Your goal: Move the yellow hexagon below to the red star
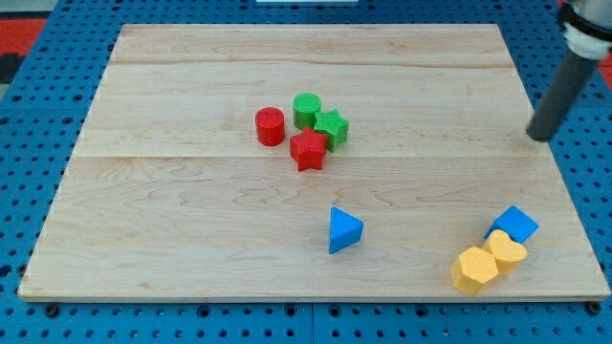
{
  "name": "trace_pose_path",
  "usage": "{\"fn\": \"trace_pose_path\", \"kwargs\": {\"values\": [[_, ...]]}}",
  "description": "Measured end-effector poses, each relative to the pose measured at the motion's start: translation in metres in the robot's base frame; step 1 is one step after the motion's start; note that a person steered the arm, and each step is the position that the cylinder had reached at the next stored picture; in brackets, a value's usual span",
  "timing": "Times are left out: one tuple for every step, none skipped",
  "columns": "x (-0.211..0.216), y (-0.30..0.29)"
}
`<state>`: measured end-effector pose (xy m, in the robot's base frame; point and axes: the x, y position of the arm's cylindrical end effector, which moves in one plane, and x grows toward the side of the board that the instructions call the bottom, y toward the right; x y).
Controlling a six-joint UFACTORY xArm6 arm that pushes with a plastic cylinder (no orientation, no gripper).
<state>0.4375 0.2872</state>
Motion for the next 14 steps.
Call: {"fn": "trace_pose_path", "kwargs": {"values": [[0.050,0.000],[0.093,0.002],[0.132,0.002],[0.164,0.002],[0.178,-0.009],[0.181,-0.050],[0.181,-0.102],[0.172,-0.156],[0.147,-0.187],[0.145,-0.177],[0.142,-0.139],[0.123,-0.129],[0.116,-0.162],[0.116,-0.221]]}}
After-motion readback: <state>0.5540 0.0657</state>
